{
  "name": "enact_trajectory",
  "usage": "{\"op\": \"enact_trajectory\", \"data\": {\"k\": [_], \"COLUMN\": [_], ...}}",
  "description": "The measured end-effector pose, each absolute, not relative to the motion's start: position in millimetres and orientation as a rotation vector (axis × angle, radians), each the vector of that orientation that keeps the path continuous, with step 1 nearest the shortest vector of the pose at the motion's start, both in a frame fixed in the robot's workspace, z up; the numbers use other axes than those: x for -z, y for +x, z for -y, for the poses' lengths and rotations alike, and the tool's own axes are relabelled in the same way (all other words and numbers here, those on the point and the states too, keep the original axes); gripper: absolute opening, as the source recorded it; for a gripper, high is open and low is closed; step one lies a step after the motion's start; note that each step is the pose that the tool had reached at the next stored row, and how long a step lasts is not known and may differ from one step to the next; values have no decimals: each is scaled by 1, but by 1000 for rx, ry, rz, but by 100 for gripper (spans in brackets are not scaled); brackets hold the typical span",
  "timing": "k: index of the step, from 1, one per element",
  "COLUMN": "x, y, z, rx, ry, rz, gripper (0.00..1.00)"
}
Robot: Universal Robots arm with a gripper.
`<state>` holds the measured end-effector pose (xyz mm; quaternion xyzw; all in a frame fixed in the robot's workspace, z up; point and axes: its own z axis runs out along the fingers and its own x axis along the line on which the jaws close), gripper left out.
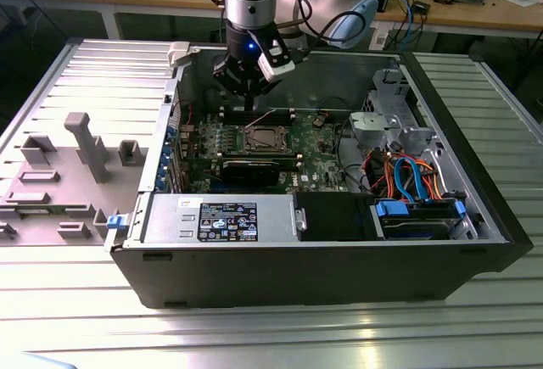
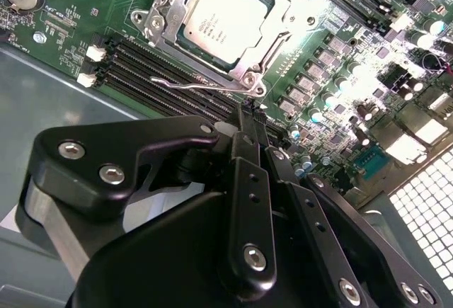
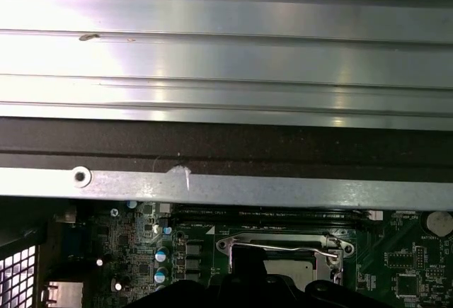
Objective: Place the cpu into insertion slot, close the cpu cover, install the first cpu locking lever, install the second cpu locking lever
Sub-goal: 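Install the first cpu locking lever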
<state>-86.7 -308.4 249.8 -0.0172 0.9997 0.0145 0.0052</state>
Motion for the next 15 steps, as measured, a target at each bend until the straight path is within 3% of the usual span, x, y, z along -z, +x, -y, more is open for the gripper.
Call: {"op": "enact_trajectory", "data": {"k": [15], "x": [-241], "y": [-81], "z": [307], "rx": [-51], "ry": [-54], "rz": [-3113], "gripper": [11]}}
